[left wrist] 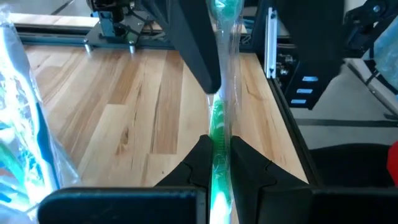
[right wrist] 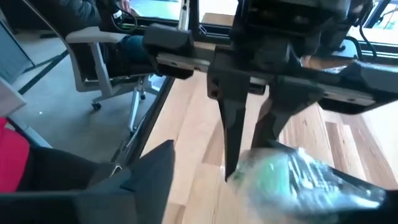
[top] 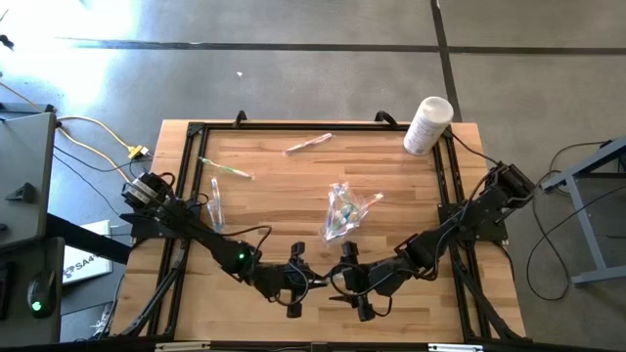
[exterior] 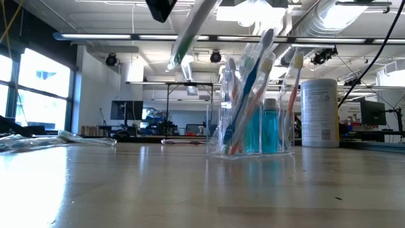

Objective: Pick & Place toothbrushing station
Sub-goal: Put the green toothbrush into the transparent organizer

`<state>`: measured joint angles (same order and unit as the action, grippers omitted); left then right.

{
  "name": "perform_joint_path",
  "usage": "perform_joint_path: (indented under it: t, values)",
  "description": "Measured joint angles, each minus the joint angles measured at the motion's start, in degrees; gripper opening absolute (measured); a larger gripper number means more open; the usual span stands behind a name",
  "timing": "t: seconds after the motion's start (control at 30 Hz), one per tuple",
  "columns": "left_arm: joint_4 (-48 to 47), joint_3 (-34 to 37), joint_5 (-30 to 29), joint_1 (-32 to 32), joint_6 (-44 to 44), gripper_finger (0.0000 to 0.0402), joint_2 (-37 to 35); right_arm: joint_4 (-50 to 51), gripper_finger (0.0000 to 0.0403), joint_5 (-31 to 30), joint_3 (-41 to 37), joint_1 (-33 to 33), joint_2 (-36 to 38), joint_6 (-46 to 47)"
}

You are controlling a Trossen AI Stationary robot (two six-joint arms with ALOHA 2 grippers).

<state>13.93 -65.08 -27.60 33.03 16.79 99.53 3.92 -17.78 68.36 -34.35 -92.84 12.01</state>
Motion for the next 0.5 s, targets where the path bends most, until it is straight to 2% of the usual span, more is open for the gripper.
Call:
perform_joint_path:
  t: [0.2, 0.4, 0.5]
  values:
    - [2.2, 0.0, 0.1, 0.0, -1.6, 0.0026, 0.0, 1.0, 0.0148, 0.0, 0.0, 0.0, 0.0, 0.1]
    - [3.0, 0.0, 0.9, 0.0, -2.9, 0.0026, 0.0, 2.4, 0.0028, -0.4, 0.0, 0.1, 0.0, 0.1]
    - [3.0, 0.0, 0.9, 0.0, -2.9, 0.0026, 0.0, 2.5, 0.0015, -0.6, 0.0, 0.0, 0.0, 0.1]
